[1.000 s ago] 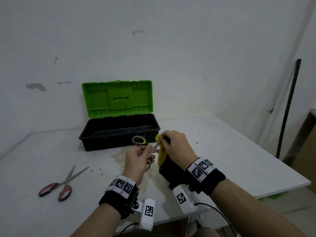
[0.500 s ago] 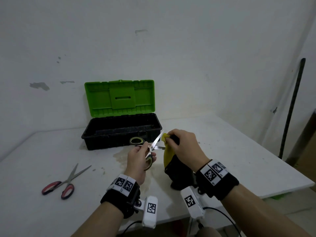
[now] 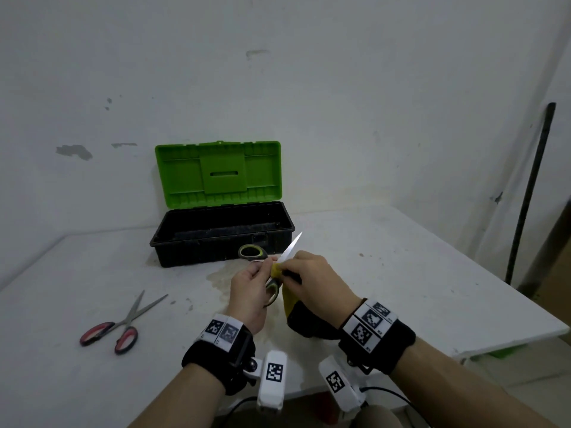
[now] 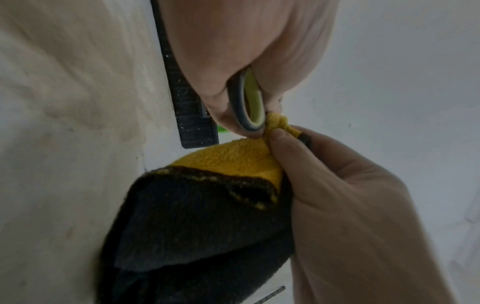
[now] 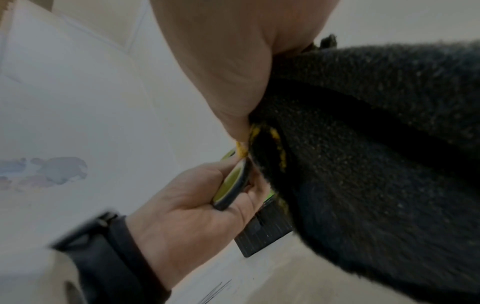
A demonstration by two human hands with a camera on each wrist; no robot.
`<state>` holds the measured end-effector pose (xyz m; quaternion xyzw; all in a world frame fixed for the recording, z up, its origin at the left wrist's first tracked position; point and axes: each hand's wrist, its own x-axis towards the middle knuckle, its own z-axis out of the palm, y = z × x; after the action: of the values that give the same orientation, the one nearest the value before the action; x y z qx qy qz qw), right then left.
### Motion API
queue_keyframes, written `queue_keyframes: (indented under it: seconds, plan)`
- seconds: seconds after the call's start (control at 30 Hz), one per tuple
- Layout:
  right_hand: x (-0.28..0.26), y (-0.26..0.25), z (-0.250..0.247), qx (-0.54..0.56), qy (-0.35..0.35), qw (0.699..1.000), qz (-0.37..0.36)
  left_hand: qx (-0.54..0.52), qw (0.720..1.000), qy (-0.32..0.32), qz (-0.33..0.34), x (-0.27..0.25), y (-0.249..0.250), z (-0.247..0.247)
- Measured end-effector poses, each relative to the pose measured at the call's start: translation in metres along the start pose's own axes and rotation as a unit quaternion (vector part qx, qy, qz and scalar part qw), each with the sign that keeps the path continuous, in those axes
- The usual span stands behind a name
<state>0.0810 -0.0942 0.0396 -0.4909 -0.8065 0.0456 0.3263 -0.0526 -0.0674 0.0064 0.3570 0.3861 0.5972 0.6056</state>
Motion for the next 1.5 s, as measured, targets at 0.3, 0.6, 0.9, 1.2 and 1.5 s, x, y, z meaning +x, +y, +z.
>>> queue_keyframes:
  seconds: [0.3,0.6,0.9,1.2,1.5]
  plan:
    - [-0.001,-0.002,-0.004,-0.024,-0.011,0.999,-0.042,-0.02,1.0,-0.02,-0.004,0.002,0.002,0.002]
    - [-0.004,0.006,-0.01,-0.011,0.016,1.0,0.006,0.05,0.998,-0.017,-0.022,0.0,-0.001,0.0]
    - [0.004,0.016,-0.016,-0.015,-0.007,1.0,0.018,0.076,0.996,-0.02,-0.043,-0.001,0.001,-0.005]
    - [0.005,0.008,-0.012,-0.015,-0.027,1.0,0.003,0.062,0.995,-0.002,-0.08,-0.004,0.006,-0.002]
    - [0.007,0.0,-0.011,-0.05,-0.062,0.997,-0.006,0.047,0.997,-0.001,-0.06,-0.01,0.007,0.003]
